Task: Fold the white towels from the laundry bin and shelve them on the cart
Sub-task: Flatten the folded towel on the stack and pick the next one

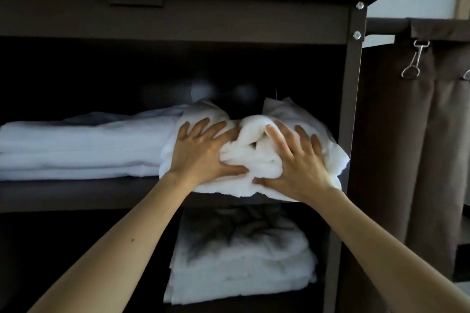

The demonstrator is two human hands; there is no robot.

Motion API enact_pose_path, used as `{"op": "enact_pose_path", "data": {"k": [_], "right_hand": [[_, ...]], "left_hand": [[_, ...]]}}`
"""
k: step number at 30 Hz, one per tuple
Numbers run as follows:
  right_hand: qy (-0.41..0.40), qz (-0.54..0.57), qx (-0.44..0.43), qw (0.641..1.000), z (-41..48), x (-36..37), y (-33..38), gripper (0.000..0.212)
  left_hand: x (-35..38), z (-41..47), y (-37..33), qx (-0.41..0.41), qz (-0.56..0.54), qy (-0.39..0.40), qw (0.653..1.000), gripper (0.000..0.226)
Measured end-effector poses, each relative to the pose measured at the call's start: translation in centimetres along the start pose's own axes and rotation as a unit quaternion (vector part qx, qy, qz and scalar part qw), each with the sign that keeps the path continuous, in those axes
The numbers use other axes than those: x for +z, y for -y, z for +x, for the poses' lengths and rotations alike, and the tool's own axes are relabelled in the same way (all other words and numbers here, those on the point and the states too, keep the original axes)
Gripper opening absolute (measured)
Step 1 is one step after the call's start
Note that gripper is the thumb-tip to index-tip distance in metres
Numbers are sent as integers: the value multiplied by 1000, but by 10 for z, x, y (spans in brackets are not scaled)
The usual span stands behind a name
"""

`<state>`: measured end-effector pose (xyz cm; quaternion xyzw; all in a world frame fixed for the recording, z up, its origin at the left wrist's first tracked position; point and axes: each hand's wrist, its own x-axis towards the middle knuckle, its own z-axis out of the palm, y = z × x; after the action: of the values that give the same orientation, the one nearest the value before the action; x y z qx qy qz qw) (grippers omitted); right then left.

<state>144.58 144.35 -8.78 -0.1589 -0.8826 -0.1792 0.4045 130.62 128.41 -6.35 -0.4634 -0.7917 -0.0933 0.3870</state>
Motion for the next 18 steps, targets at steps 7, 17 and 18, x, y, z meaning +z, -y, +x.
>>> {"op": "enact_pose_path", "data": {"k": [7,17,18], "right_hand": [[43,158,-21,986,27,-56,-21,19],[205,125,6,971,111,35,-11,29],[196,95,-18,976,105,49,-15,48]], "left_hand": [[-22,30,-4,-25,-63,90,994,87],[17,82,0,-129,-12,233,964,62],[22,79,4,-129,-7,249,960,61]]}}
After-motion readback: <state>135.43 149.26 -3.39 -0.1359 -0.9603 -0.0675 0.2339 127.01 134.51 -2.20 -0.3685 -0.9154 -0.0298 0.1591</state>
